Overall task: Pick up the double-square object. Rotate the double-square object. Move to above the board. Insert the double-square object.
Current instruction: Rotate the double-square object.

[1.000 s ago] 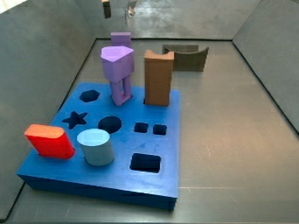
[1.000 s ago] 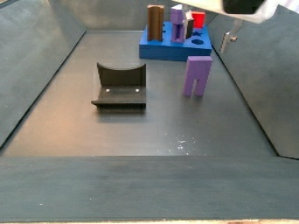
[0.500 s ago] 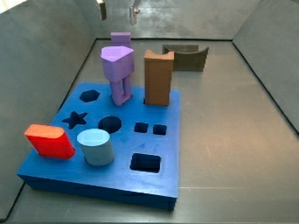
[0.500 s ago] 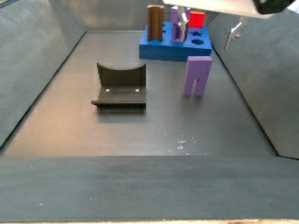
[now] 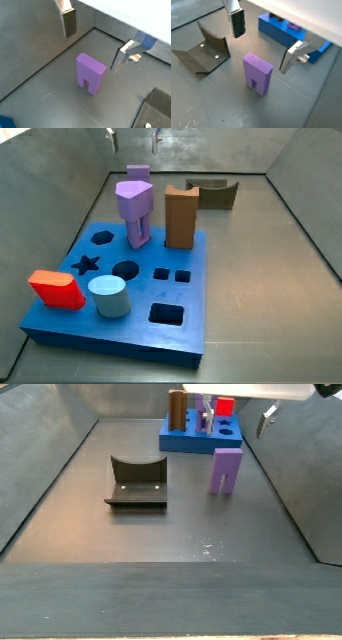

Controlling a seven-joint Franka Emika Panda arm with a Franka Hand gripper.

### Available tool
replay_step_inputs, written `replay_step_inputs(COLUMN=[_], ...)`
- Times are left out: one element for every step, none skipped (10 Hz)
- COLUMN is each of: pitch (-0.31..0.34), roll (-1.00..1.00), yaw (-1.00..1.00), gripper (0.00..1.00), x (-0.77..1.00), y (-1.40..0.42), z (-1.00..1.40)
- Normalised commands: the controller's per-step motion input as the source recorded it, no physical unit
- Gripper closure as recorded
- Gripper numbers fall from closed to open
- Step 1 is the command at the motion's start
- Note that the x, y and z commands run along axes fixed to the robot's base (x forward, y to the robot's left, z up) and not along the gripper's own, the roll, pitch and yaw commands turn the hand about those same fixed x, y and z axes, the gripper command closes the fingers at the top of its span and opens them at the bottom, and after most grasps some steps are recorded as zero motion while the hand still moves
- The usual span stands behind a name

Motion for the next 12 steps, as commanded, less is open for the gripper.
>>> replay_step_inputs(pitch=[-0.017, -0.017, 0.000, -0.002, -0.034, -0.041, -0.049, -0.052, -0.051, -0.051, -0.050, -0.048], roll=[0.00, 0.00, 0.00, 0.00, 0.00, 0.00, 0.00, 0.00, 0.00, 0.00, 0.00, 0.00], yaw=[0.32, 0.21, 0.00, -0.02, -0.03, -0.03, -0.02, -0.02, -0.02, -0.02, -0.01, -0.01], gripper=[0.00, 0.00, 0.00, 0.00, 0.00, 0.00, 0.00, 0.00, 0.00, 0.00, 0.00, 0.00], x=[0.02, 0.02, 0.00, 0.00, 0.02, 0.03, 0.03, 0.03, 0.03, 0.03, 0.03, 0.04], y=[-0.01, -0.01, 0.00, 0.00, 0.00, 0.00, 0.00, 0.00, 0.00, 0.00, 0.00, 0.00], z=[-0.02, -0.02, -1.00, -1.00, -1.00, -1.00, -0.97, -0.84, -0.71, -0.59, -0.42, -0.30])
